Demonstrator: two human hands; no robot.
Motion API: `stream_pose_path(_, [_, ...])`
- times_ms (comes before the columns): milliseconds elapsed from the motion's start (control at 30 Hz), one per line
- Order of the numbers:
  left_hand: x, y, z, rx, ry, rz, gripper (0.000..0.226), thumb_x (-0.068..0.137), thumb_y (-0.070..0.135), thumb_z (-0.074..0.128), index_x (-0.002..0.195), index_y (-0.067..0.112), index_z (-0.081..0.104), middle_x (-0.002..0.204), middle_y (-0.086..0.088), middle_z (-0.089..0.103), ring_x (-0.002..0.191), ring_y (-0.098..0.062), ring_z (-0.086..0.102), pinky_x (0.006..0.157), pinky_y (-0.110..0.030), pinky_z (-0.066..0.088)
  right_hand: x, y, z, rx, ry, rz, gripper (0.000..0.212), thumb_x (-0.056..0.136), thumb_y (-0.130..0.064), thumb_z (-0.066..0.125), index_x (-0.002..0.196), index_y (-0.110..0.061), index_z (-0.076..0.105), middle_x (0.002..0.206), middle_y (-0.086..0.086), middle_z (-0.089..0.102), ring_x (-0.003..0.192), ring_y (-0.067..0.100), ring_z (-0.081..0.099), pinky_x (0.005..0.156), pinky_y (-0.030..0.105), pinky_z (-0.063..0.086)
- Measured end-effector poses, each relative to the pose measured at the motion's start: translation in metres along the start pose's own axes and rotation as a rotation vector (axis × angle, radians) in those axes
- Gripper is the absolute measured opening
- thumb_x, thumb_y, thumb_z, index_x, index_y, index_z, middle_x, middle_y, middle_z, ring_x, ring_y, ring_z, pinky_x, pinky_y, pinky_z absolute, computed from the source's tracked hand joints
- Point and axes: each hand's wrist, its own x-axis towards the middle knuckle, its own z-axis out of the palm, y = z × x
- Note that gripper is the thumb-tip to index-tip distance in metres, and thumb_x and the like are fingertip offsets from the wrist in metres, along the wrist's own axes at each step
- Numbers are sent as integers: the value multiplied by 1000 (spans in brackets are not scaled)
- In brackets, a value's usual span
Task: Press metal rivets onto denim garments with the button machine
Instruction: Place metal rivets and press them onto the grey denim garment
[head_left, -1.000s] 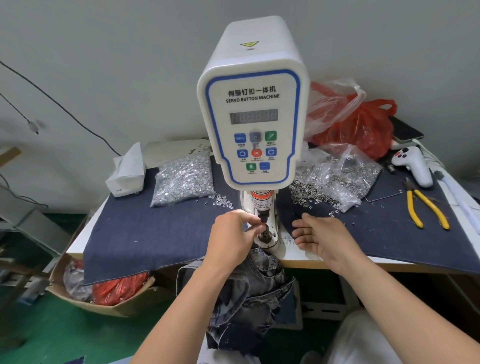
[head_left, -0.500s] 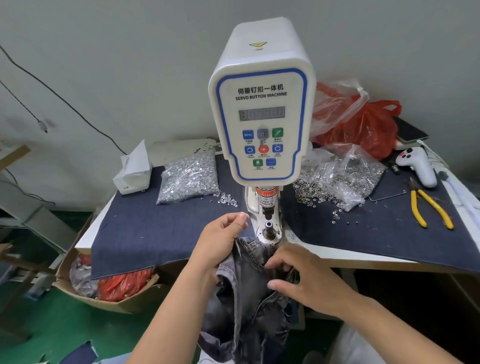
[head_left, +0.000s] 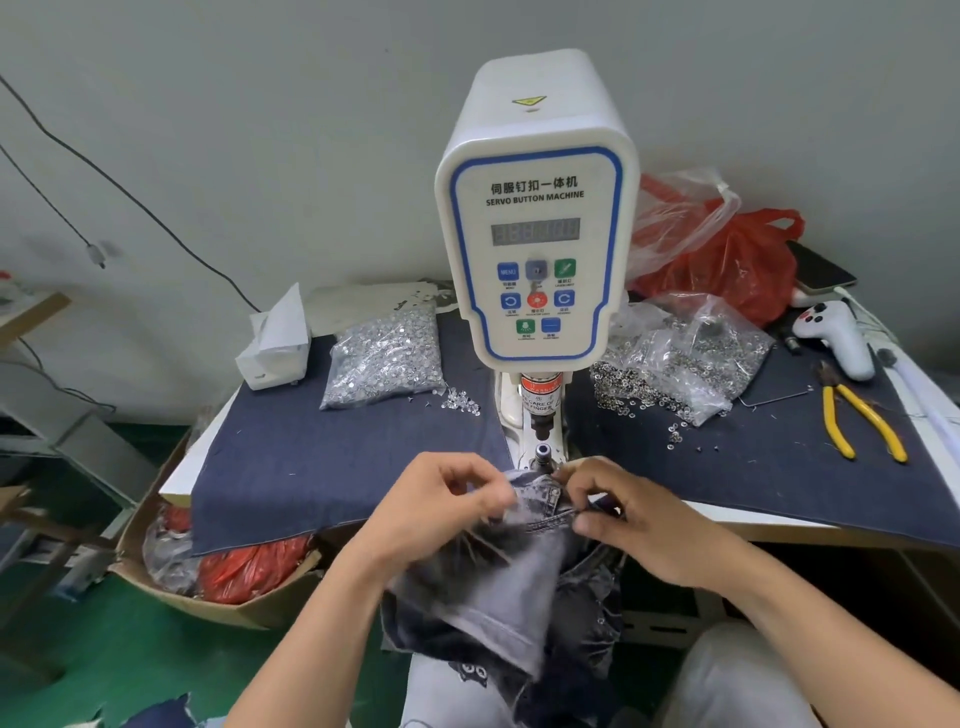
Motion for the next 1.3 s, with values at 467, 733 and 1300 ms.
stream_pose_path(467, [-19, 4, 33, -10, -227, 79, 11, 100, 36, 70, 99, 28, 63, 95, 10, 66, 91, -9, 59, 88, -31, 51, 2, -17, -25, -169, -136, -12, 27, 101, -19, 64, 92, -38, 48, 110, -9, 54, 106, 13, 50, 92, 31, 42])
stream_pose_path(733, [-16, 5, 33, -302, -299, -43, 9, 96, 31, 69, 93, 23, 64, 86, 5, 58, 76, -10, 50, 70, -25, 40, -6, -19, -35, -124, -262, 11, 23, 97, -25, 68, 104, -46, 61, 115, -25, 54, 106, -2, 52, 87, 11, 36])
stream_pose_path(1300, [-5, 0, 36, -388, -192, 54, 13, 86, 28, 73, 75, 31, 67, 70, 14, 60, 62, 1, 53, 63, -12, 43, 2, -8, -30, 162, -410, 174, 35, 92, -26, 75, 123, -18, 61, 128, 12, 63, 121, 29, 59, 108, 48, 46])
